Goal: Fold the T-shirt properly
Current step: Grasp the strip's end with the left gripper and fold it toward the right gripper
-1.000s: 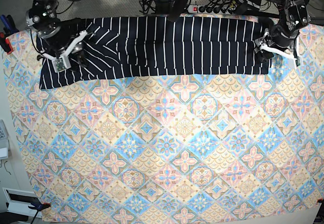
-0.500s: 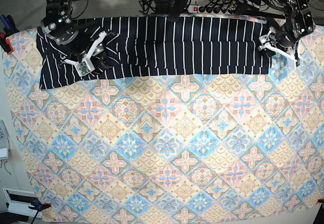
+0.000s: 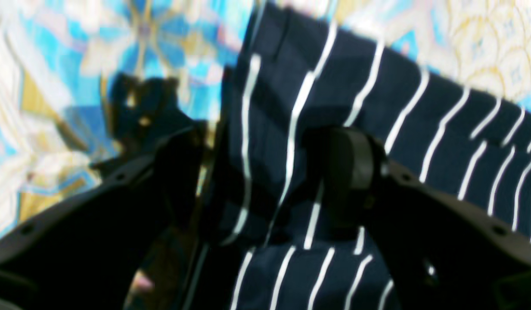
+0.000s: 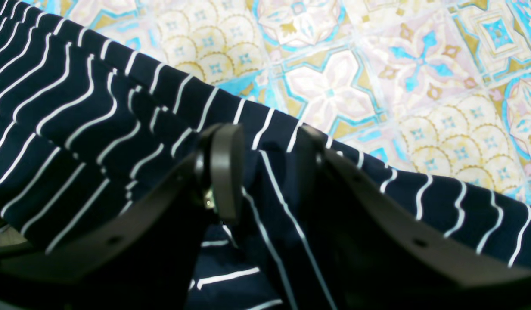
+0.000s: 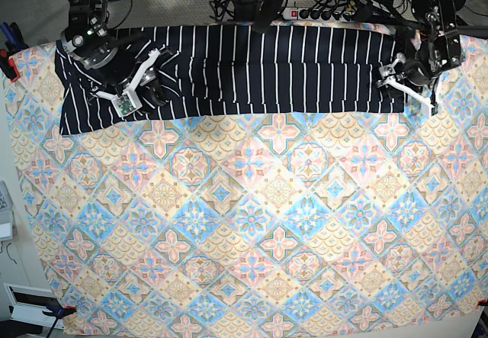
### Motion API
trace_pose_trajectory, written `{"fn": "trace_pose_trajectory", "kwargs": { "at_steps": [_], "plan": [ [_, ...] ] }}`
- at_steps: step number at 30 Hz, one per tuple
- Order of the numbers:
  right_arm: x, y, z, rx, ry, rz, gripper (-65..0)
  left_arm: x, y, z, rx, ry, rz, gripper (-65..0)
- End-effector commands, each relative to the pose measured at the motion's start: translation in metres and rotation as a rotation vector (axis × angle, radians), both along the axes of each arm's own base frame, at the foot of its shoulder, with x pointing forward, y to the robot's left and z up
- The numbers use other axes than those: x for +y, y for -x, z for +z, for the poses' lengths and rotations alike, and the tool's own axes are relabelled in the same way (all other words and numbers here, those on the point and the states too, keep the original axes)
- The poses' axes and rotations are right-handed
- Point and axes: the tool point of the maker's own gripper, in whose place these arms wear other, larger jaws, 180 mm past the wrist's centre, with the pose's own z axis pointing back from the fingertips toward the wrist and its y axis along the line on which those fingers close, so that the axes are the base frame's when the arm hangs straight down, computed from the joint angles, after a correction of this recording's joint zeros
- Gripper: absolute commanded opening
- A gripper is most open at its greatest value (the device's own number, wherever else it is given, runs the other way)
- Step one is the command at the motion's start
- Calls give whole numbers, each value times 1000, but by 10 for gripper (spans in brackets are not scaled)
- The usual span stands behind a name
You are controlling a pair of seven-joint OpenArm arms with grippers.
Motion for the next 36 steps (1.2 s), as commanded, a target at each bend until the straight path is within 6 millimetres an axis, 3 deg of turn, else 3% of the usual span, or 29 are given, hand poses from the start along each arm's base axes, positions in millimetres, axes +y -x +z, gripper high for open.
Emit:
{"fn": "trace_pose_trajectory", "kwargs": {
  "at_steps": [1, 9, 16, 18, 24, 27, 29, 36],
  "plan": [
    [0, -7, 12, -47, -14, 1, -447, -17, 11, -9, 43, 57, -19, -225],
    [-1, -8, 13, -51, -13, 1, -447, -53, 20, -20, 82, 104, -103, -243],
    [0, -8, 13, -50, -13, 2, -447, -57, 30, -23, 104, 109, -115, -457],
    [1, -7, 13, -49, -14, 5, -447, -59, 24, -15, 75, 104, -129, -493],
    [2, -7, 13, -48, -17, 7, -447, -71, 8, 16, -23, 89, -188, -512],
    [3, -7, 13, -48, -18, 6, -447, -71, 3, 22, -45, 86, -189, -571],
    [3, -7, 13, -48, -18, 6, -447, -63, -2, 25, -61, 74, -167, -650],
    [3, -7, 13, -48, -18, 6, -447, -13, -16, 47, -143, 14, -15, -650]
  ]
}}
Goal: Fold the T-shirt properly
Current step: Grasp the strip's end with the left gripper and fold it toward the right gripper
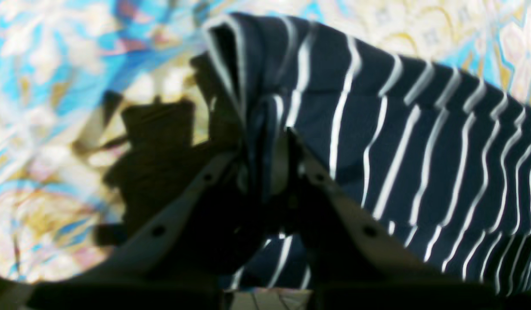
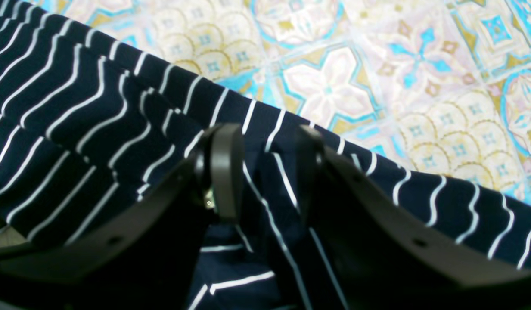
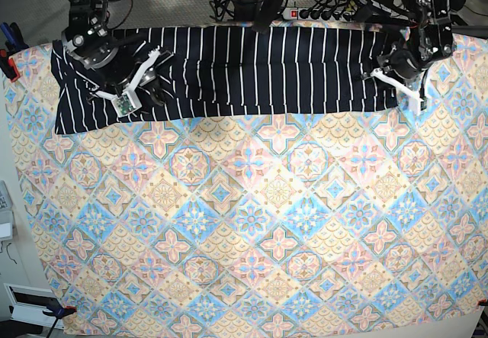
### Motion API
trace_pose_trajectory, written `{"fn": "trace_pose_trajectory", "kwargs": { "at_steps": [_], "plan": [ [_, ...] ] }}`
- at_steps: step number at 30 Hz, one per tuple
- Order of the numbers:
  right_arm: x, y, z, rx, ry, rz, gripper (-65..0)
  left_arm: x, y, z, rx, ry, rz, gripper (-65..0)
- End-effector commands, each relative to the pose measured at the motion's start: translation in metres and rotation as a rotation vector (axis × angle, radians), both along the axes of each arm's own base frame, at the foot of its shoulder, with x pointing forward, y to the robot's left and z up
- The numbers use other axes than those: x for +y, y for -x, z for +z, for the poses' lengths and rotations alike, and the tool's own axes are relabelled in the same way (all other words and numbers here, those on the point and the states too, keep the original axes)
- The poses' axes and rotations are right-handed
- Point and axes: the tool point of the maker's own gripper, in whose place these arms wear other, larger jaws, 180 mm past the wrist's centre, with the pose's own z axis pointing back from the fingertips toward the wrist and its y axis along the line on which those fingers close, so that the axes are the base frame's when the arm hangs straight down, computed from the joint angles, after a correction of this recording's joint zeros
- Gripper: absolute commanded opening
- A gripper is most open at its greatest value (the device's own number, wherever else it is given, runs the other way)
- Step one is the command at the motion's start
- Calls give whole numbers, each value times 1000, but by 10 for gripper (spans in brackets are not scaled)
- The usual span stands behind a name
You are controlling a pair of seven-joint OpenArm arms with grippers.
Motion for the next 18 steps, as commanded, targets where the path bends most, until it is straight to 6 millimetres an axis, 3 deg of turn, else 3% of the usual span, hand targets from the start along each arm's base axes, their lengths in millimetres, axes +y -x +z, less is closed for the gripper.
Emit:
{"fn": "trace_pose_trajectory", "kwargs": {
  "at_steps": [1, 8, 14, 18],
  "plan": [
    [1, -7, 12, -47, -15, 7, -447, 17, -14, 17, -68, -35, 25, -650],
    [2, -7, 12, -47, -16, 10, -447, 60, -20, 40, -134, -95, 107, -650],
    [20, -3, 11, -40, -37, 53, -447, 93, -29, 63, -195, -145, 158, -650],
    [20, -2, 11, -38, -38, 54, -447, 92, -34, 78, -242, -147, 155, -650]
  ]
}}
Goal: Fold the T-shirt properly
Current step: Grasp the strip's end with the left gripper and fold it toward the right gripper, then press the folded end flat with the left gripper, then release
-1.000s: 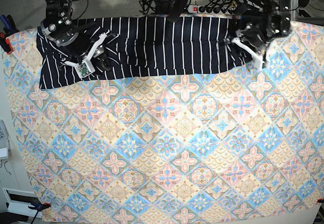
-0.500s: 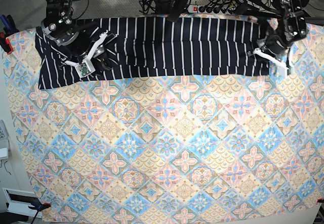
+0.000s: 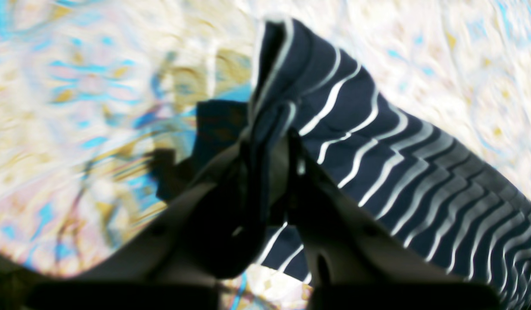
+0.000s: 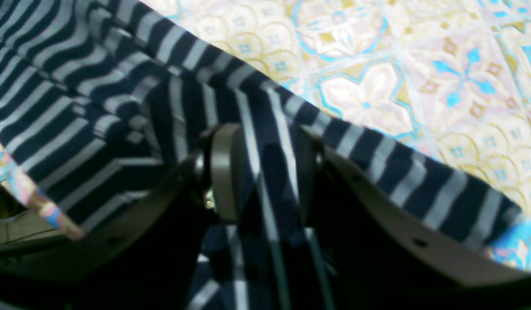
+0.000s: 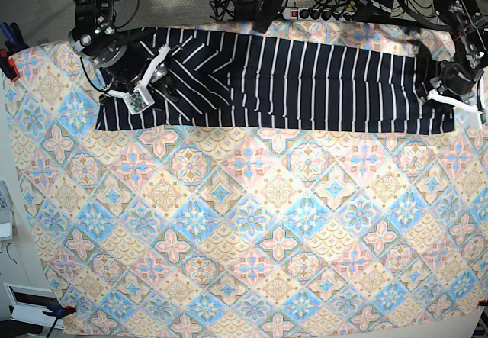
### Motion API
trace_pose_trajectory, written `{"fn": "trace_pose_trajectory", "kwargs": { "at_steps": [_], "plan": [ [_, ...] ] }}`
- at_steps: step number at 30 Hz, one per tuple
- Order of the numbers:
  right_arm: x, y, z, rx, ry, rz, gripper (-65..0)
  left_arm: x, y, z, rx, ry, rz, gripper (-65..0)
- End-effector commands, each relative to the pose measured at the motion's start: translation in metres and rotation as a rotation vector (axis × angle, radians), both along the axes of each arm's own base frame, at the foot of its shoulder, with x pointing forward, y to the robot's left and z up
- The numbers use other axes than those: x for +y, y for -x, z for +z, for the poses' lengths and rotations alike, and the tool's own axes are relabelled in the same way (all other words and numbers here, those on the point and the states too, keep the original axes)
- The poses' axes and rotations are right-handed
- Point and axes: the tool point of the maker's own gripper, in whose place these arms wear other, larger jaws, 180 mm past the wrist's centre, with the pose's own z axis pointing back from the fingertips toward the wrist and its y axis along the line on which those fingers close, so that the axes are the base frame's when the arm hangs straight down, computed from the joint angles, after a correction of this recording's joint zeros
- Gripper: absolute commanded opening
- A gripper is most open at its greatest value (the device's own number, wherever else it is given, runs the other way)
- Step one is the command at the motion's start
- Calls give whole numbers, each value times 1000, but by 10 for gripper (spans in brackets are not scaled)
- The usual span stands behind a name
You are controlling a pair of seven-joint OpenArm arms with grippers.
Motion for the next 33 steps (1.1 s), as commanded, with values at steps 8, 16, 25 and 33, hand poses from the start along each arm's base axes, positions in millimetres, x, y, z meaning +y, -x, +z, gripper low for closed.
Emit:
{"fn": "trace_pose_trajectory", "kwargs": {
  "at_steps": [8, 16, 25, 33],
  "plan": [
    [0, -7, 13, -48, -16, 2, -447, -105, -23, 38, -154, 206, -201, -650],
    [-2, -7, 12, -47, -13, 0, -447, -182, -21, 21, -150, 396, -249, -650],
    [-8, -8, 13, -52, 4, 5, -447, -235, -27, 21, -161, 510, -296, -650],
    [-31, -14, 18, -71, 35, -51, -447, -265, -24, 20, -139, 549, -373, -650]
  ]
}}
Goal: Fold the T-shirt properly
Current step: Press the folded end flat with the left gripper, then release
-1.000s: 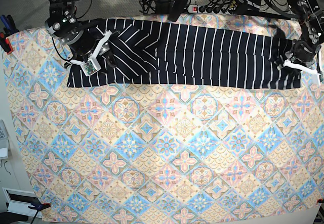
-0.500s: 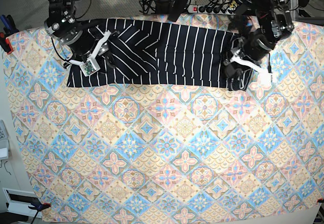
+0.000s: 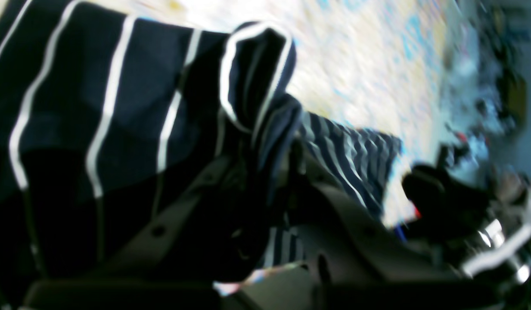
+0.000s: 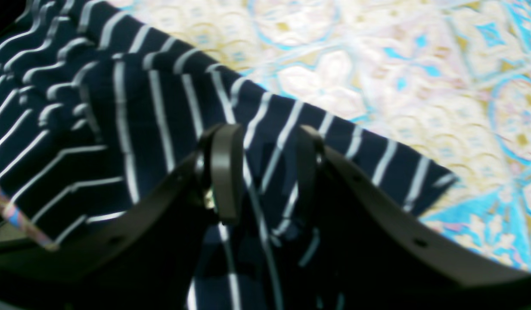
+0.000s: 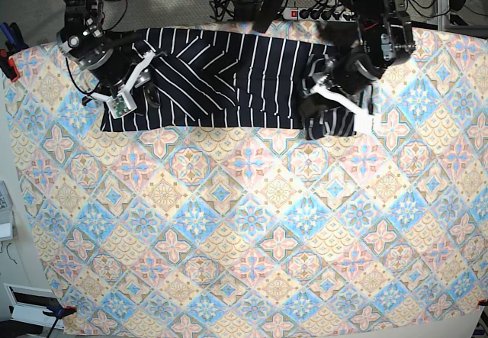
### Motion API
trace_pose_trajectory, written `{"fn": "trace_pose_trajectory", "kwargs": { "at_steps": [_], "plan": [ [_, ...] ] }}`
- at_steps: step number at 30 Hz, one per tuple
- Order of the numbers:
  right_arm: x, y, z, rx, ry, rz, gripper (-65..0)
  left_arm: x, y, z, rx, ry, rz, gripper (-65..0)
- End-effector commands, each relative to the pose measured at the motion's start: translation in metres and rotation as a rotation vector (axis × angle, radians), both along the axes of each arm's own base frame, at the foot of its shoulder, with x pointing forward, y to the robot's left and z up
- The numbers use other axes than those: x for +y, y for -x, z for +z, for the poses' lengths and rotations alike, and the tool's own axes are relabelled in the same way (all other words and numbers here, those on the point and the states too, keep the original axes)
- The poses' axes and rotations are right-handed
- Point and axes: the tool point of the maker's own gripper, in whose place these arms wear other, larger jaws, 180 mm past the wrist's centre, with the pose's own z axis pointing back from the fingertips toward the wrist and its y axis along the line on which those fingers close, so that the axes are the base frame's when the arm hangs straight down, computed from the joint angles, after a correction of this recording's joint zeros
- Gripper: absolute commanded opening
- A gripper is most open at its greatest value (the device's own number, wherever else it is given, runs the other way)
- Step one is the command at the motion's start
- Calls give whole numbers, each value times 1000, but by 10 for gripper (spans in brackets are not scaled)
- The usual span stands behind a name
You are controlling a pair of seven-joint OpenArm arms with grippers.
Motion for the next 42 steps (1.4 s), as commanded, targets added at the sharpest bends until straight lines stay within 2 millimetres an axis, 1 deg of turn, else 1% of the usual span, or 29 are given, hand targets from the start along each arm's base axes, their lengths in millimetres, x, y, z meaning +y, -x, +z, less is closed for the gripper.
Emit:
{"fn": "trace_pose_trajectory", "kwargs": {
  "at_steps": [1, 4, 10, 12, 14, 18, 20, 23, 25, 27, 29, 32, 35, 37, 39, 42],
  "plan": [
    [-3, -8, 14, -53, -9, -2, -447, -2, -5, 9, -38, 13, -3, -650],
    [-13, -10, 16, -61, 3, -26, -447, -10, -3, 6, -25, 24, -22, -650],
    [-41, -13, 21, -79, 40, -92, -447, -22, 3, -8, 19, 49, -47, -650],
    [-46, -14, 23, -83, 46, -104, -447, -26, -1, -6, 10, 52, -63, -650],
    [-47, -14, 23, -83, 48, -107, -447, -32, -3, -3, 3, 57, -81, -650],
    [-47, -14, 23, -83, 48, -107, -447, -36, -10, 0, -12, 61, -89, -650],
    [-46, -14, 23, -83, 47, -106, -447, -46, -8, -6, 6, 74, -117, -650],
    [-46, -14, 23, -83, 47, -106, -447, -53, -1, -17, 46, 87, -138, -650],
    [-46, -14, 23, -83, 47, -106, -447, -59, 2, -21, 60, 96, -153, -650],
    [-46, -14, 23, -83, 47, -106, -447, -62, 3, -21, 62, 97, -162, -630],
    [-46, -14, 23, -83, 47, -106, -447, -58, 4, -22, 60, 83, -171, -605],
    [-46, -14, 23, -83, 47, -106, -447, -61, 6, -22, 61, 76, -196, -540],
    [-46, -14, 23, -83, 47, -106, -447, -53, 7, -25, 64, 47, -207, -456],
    [-46, -14, 23, -82, 48, -106, -447, -51, 7, -24, 60, 42, -210, -419],
    [-46, -13, 22, -81, 47, -104, -447, -49, 5, -19, 40, 30, -216, -386],
    [-45, -13, 22, -81, 46, -103, -447, -40, 1, -9, 4, -5, -228, -344]
  ]
}}
